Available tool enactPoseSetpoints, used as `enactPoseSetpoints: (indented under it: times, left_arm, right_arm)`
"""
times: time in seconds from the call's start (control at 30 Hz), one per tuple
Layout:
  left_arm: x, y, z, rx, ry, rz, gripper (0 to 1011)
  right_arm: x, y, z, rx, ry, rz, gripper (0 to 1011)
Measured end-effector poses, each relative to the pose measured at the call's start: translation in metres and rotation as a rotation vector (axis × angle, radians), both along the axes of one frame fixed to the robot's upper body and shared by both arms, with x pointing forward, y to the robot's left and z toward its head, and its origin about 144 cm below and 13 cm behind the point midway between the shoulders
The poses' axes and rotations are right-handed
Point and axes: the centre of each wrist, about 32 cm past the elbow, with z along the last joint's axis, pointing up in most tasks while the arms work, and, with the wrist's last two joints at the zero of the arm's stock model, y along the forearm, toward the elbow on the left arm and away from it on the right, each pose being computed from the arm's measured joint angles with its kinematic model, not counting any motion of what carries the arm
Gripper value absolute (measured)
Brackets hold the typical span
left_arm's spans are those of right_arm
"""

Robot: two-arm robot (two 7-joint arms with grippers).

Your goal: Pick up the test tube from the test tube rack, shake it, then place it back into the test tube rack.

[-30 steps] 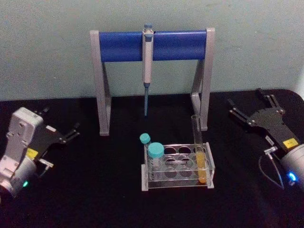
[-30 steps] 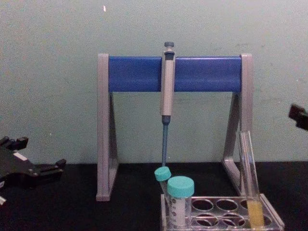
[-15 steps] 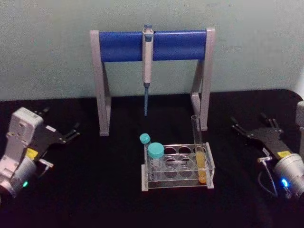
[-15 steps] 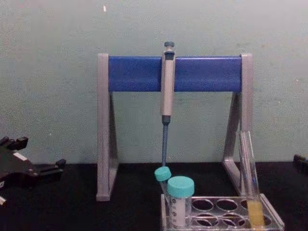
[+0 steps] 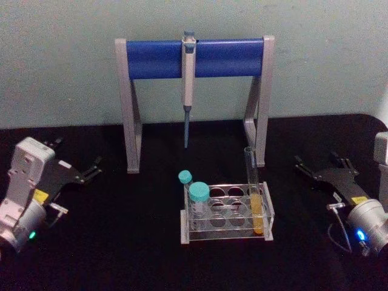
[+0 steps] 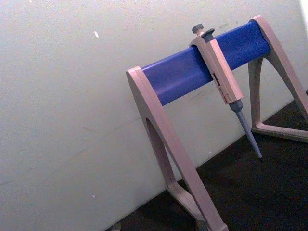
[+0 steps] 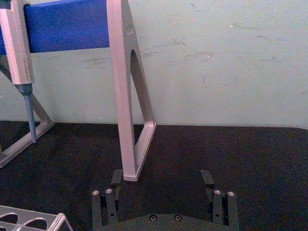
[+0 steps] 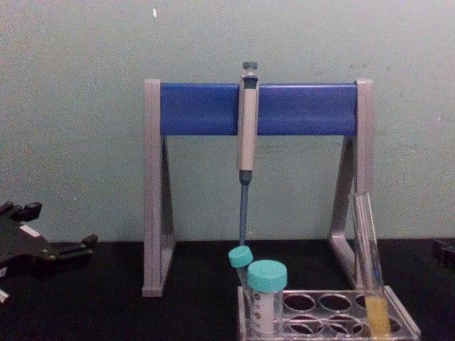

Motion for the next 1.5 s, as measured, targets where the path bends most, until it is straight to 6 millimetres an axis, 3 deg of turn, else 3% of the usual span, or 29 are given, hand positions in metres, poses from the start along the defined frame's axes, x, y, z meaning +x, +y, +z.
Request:
enactPoseSetpoints:
  times: [1.5]
  left_arm:
    - [0.0,0.0,0.0,0.0,0.0,0.0,1001]
  right_arm:
    - [-0.0003,0.0004,0.0012,-0.002,-0.005,0.007,1000]
